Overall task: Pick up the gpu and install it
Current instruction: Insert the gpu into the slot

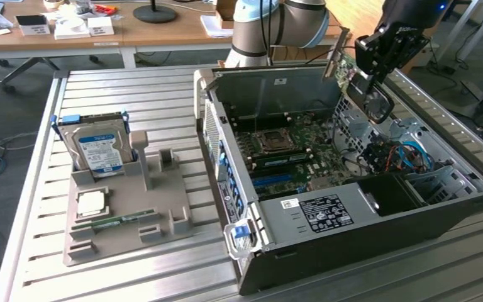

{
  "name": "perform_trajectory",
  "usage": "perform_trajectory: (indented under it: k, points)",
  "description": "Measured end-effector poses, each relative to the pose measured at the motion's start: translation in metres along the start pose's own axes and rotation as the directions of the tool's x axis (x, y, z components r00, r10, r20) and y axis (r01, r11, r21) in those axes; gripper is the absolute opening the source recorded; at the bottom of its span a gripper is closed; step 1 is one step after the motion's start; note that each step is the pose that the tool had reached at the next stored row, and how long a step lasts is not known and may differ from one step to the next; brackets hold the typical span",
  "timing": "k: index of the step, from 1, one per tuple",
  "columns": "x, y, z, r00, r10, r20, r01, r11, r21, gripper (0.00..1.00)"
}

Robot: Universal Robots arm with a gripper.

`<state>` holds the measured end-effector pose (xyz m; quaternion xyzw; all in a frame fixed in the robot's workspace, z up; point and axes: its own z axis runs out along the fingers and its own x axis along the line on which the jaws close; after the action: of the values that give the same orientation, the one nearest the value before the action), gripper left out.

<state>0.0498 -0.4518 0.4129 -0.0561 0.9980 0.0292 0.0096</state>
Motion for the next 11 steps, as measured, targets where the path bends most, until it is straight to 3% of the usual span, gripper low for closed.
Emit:
perform_trajectory:
  k: [5,11]
  points:
    - [0.0,0.0,0.0003,0.9971,-0.076,-0.0043,0.076,0.9971,-0.0019,0.27]
    - [0.0,0.0,0.0007,0.9857,-0.168,-0.0093,0.168,0.9857,-0.0047,0.27]
